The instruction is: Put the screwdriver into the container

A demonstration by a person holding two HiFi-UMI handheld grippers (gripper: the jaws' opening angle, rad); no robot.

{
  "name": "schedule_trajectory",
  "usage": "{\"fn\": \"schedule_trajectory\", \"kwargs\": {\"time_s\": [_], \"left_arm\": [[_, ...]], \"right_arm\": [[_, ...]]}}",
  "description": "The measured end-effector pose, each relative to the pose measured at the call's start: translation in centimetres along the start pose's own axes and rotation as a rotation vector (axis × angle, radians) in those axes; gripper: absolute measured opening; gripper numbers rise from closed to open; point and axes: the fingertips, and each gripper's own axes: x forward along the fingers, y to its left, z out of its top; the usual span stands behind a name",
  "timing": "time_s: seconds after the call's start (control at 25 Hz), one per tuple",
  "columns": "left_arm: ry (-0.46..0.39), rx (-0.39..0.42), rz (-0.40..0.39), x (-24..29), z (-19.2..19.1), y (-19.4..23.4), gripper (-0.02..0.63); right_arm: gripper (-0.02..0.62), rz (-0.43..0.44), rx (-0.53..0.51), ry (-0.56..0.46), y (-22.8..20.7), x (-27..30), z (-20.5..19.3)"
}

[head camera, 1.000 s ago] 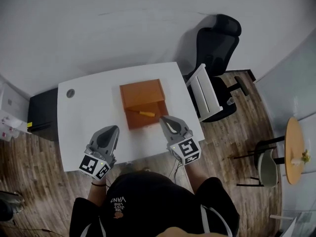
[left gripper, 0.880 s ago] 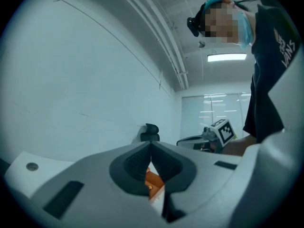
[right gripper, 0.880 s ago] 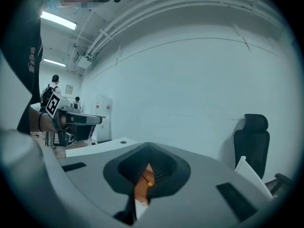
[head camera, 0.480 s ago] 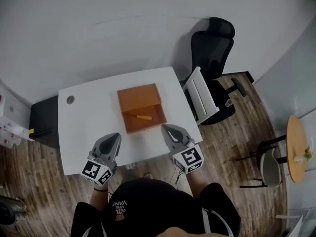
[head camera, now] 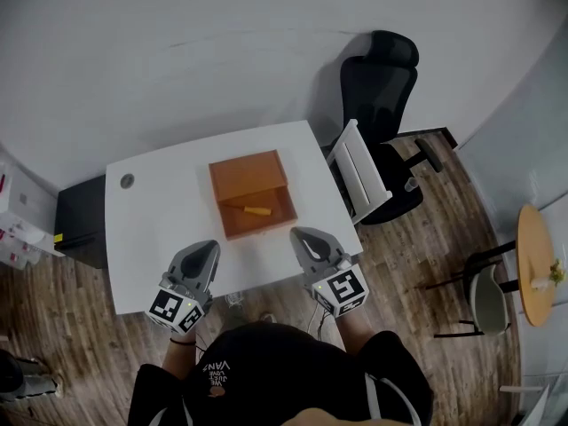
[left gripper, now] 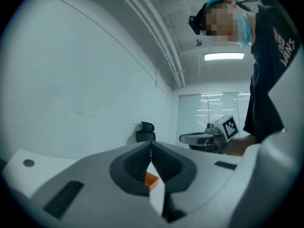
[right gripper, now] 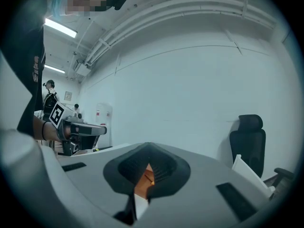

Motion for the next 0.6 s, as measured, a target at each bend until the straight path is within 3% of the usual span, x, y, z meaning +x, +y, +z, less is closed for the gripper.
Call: {"fn": "schedule_trajectory", "kwargs": {"time_s": [0.6], "left_arm": [[0.003,0.011,-0.015,0.1,0.1,-1.3,0.015]], "right_arm": [[0.012,0.000,0.001,-0.003,0.2,-0.9,-0.2]]}}
